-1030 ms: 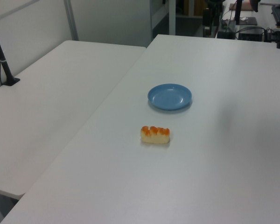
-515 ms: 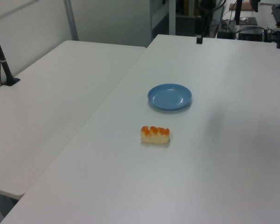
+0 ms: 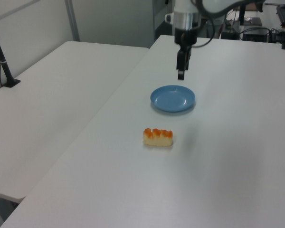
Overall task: Put the bread on a plate
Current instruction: 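Move the open gripper over the glazed bread roll and lower it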
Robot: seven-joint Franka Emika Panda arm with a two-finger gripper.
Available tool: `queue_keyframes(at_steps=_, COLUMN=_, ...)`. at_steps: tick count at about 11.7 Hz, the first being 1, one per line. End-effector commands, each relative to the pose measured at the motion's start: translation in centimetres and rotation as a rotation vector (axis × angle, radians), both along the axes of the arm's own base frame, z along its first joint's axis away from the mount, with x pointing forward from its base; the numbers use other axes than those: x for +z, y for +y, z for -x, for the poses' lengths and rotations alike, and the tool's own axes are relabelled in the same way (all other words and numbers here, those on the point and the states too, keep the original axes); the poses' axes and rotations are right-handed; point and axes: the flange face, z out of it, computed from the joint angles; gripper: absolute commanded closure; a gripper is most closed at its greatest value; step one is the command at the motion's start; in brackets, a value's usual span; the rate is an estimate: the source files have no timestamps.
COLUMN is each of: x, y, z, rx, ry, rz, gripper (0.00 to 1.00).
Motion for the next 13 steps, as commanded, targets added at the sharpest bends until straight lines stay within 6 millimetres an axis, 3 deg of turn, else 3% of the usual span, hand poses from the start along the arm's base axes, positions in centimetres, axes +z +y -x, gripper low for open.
queue_keyframes(at_steps=1, x=-3.6, y=4.9, z=-0.8, rx=0.049, ry=-0.021, rz=-0.008, gripper=0.00)
queue_keyframes(at_steps=4, x=-9.4, y=9.8, z=-1.7, rx=0.050, ry=-0.036, rz=0.017, gripper=0.00)
queue_keyframes(at_steps=9, x=-17.5, y=13.4, z=-2.5, rx=0.058, ry=-0.050, rz=0.055, gripper=0.00)
queue_keyframes(at_steps=11, x=-19.5, y=14.3, z=-3.0, rx=0.043, ry=-0.058, rz=0.074, gripper=0.00)
queue_keyframes(at_steps=13, x=-19.8, y=15.2, z=-3.5, rx=0.031, ry=-0.085, rz=0.066, gripper=0.00)
